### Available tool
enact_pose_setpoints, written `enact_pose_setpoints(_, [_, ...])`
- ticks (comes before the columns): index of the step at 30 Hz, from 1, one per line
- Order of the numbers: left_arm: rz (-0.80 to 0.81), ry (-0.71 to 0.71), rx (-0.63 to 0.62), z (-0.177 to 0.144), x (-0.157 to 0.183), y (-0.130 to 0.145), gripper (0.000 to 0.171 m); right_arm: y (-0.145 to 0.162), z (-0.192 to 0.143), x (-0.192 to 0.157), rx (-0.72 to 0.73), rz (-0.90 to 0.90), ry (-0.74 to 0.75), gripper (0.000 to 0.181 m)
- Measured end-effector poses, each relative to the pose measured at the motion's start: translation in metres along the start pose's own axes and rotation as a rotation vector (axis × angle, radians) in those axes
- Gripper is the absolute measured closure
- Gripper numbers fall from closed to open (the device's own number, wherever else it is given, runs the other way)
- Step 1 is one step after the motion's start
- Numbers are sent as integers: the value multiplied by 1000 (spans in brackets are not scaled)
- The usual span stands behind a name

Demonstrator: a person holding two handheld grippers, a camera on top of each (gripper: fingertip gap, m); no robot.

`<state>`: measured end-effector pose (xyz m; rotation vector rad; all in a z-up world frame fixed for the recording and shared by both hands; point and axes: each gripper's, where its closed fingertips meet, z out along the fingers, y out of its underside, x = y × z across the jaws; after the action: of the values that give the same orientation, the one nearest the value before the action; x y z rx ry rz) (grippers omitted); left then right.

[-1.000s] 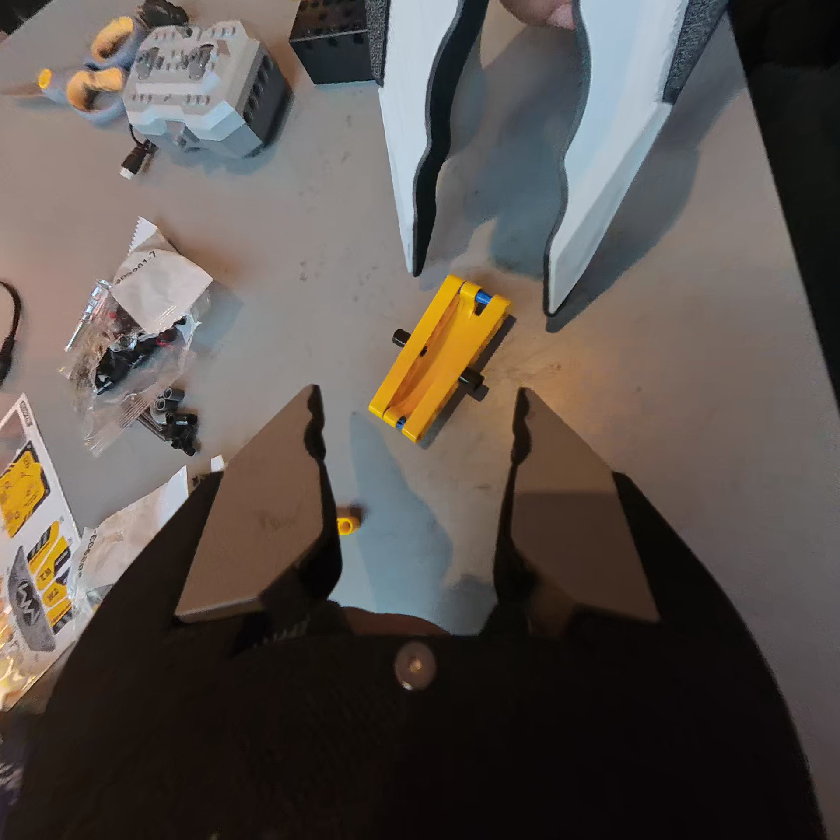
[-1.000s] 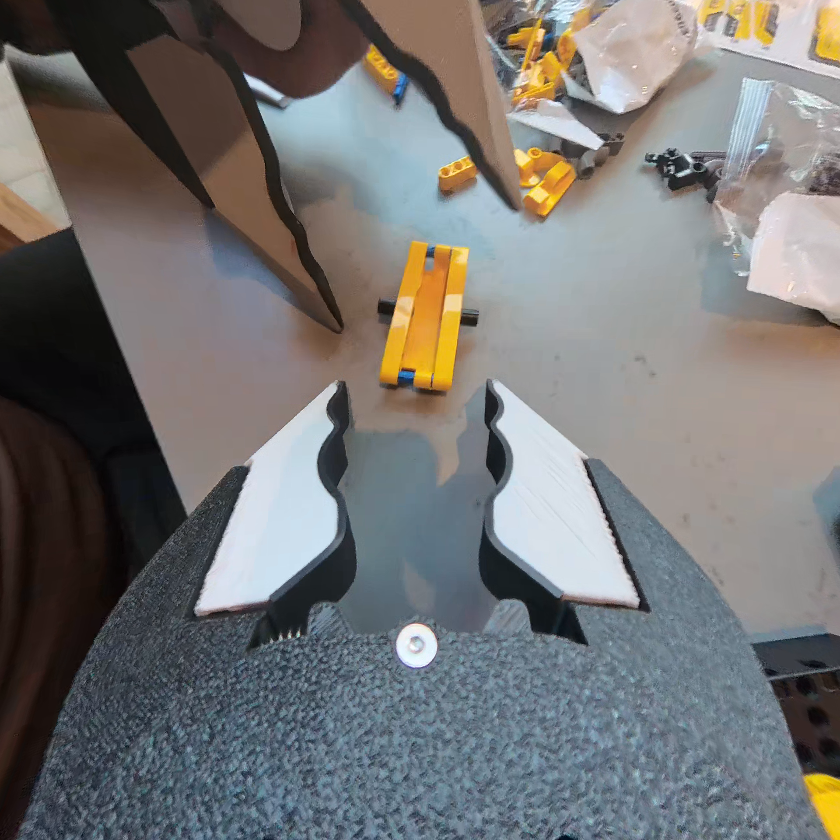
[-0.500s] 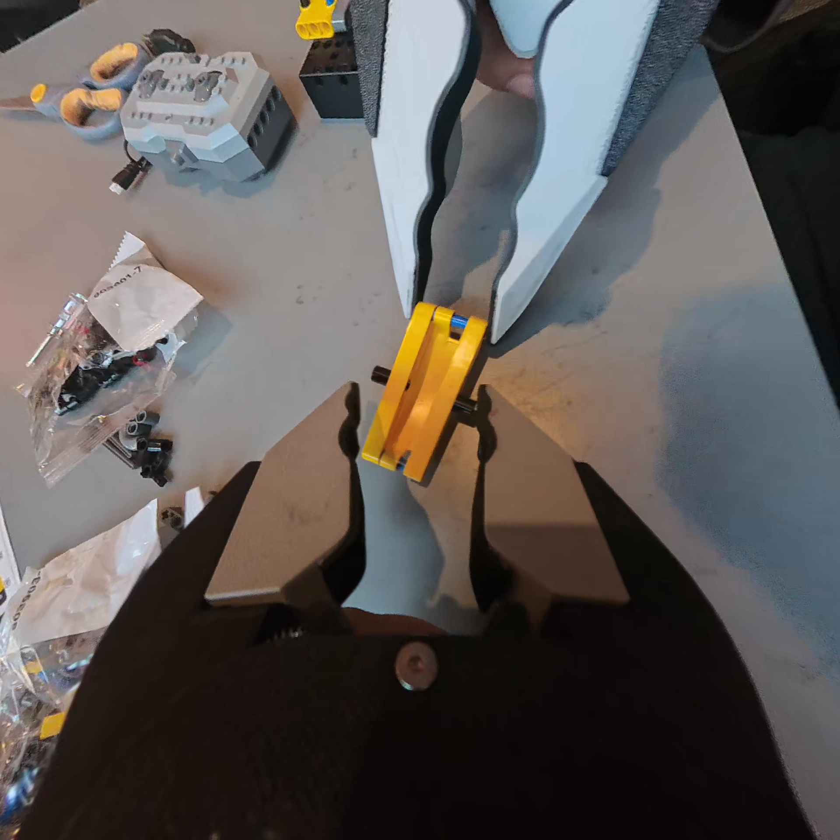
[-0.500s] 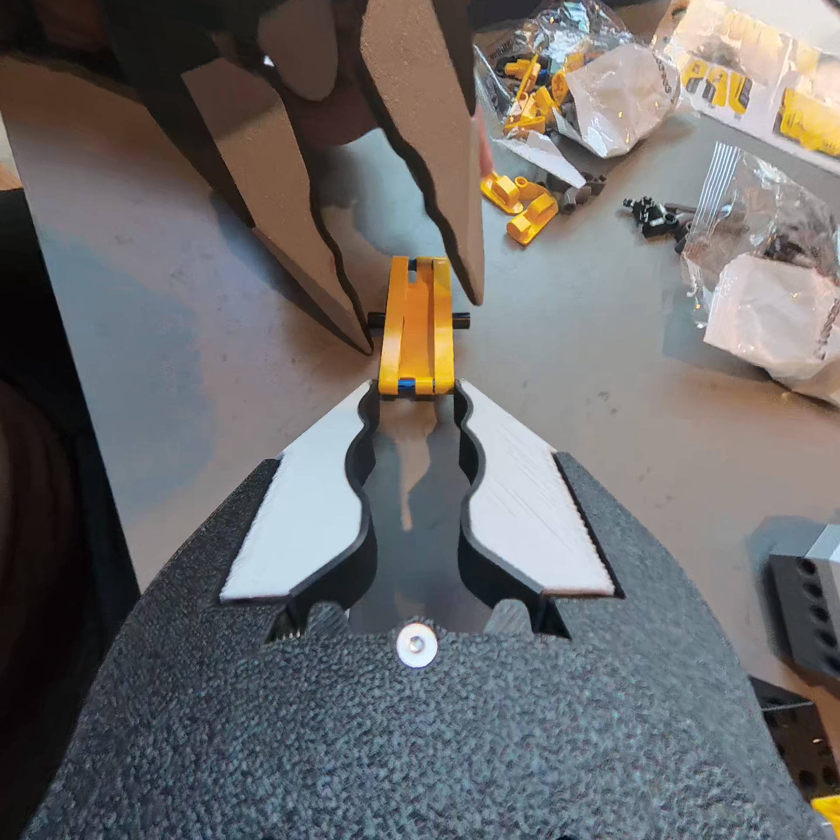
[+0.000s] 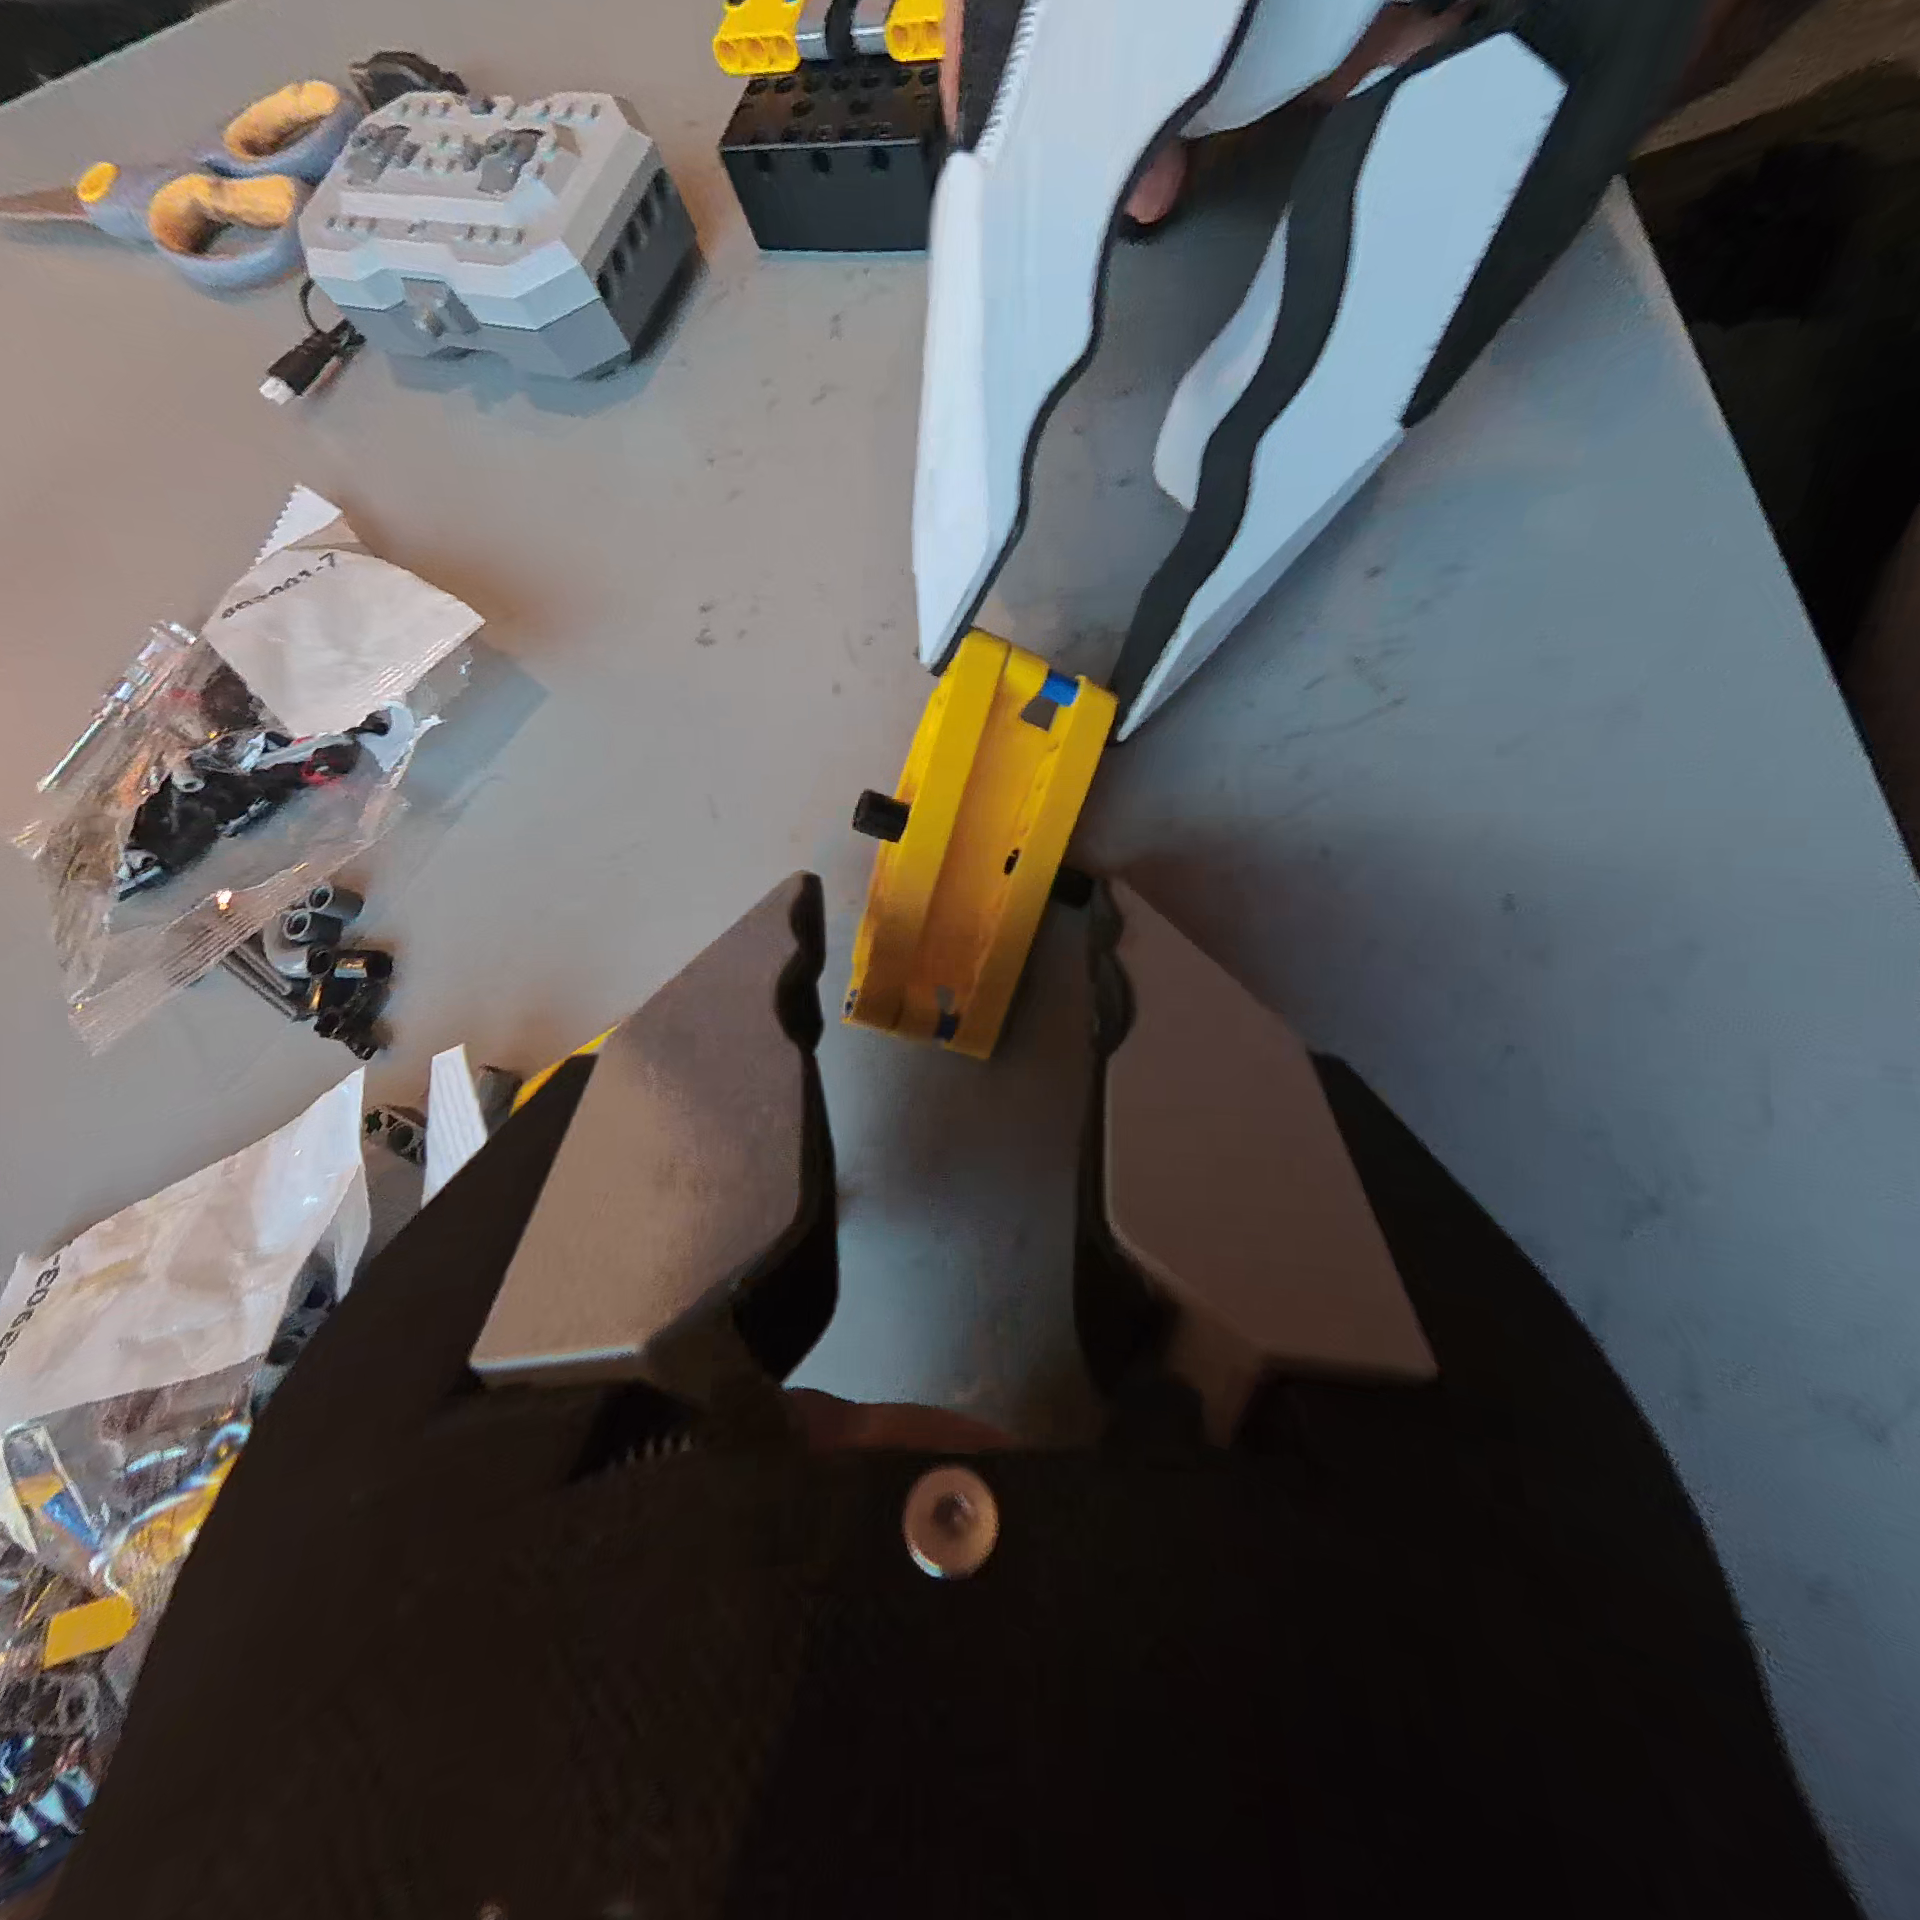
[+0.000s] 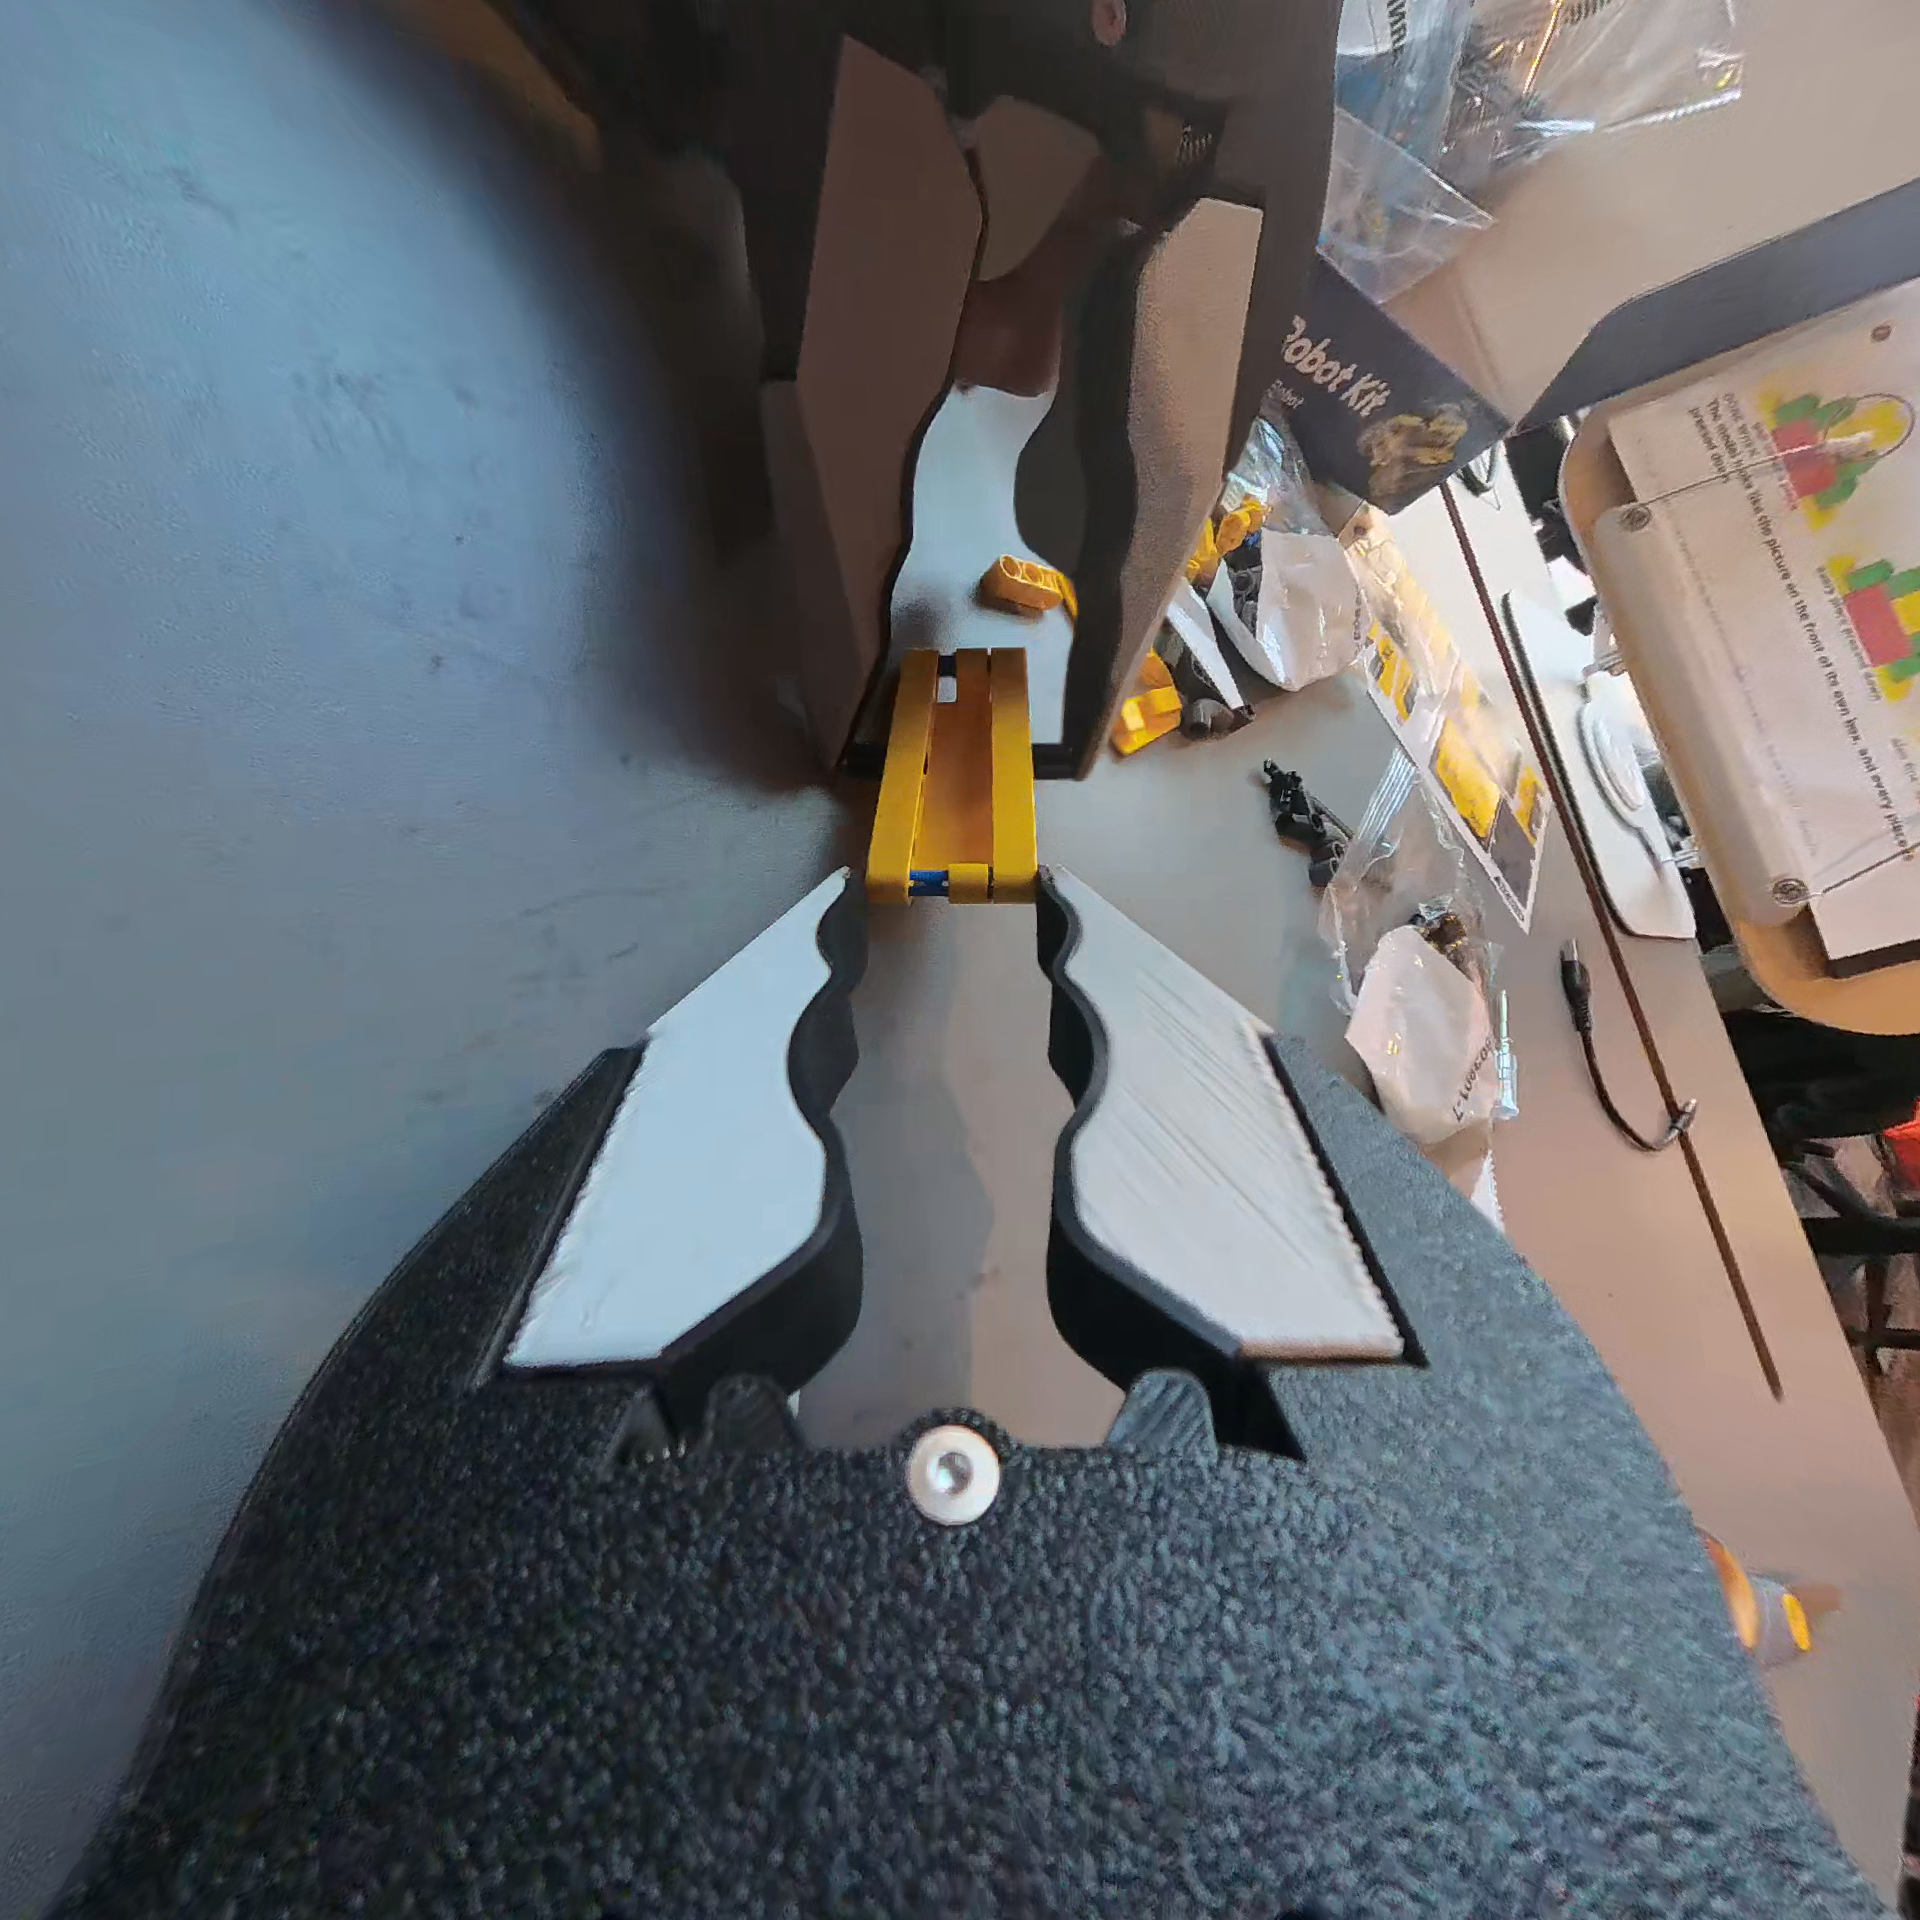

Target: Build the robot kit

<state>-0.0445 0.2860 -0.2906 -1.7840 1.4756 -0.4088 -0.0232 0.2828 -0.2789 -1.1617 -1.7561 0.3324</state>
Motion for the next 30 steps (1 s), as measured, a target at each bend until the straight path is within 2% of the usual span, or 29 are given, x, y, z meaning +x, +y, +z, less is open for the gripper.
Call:
enact_pose_setpoints(2, [24, 6, 3, 0, 4, -1, 131, 0, 0, 0, 3, 9, -8, 149])
enact_pose_setpoints(6, [16, -10, 2, 2, 2, -2, 130, -2, -1, 2, 25, 40, -20, 149])
enact_pose_setpoints(11, [15, -17, 2, 3, 2, -3, 130, -4, -1, 2, 36, -12, 7, 149])
enact_pose_setpoints(20, [-82, -41, -13, 3, -10, 1, 106, -4, -1, 3, 40, -21, 14, 149])
enact_pose_setpoints(30, [-200, -23, -39, 3, -16, 7, 108, -4, -7, 19, 85, 143, 7, 149])
